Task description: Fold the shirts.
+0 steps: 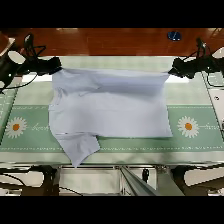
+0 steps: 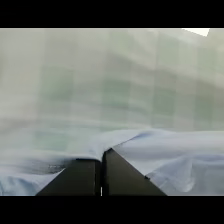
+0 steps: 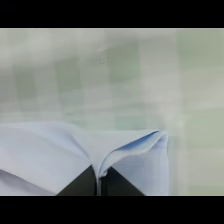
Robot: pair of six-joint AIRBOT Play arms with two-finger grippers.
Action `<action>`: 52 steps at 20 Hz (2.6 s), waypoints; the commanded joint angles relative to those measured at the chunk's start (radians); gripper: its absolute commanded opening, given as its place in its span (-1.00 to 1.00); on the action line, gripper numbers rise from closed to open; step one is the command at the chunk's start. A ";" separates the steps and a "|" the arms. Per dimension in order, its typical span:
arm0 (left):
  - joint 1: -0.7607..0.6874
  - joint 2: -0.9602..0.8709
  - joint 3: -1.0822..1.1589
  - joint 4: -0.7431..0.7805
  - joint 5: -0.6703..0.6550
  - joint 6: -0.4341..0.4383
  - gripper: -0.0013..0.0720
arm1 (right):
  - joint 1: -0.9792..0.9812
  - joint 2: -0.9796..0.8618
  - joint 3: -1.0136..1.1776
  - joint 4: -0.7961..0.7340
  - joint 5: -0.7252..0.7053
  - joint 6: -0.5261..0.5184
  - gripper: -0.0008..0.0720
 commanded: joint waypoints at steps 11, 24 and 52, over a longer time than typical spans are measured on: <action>0.094 -0.054 -0.055 -0.004 -0.498 0.207 -0.92 | -0.056 -0.018 -0.088 -0.130 0.268 -0.042 -0.90; 0.266 0.129 -0.219 0.006 -0.609 0.205 0.43 | -0.175 0.293 -0.237 -0.230 0.246 0.023 0.15; 0.246 0.463 -1.011 -0.121 -0.403 0.270 -0.92 | -0.403 0.838 -1.035 -0.159 0.092 0.025 0.15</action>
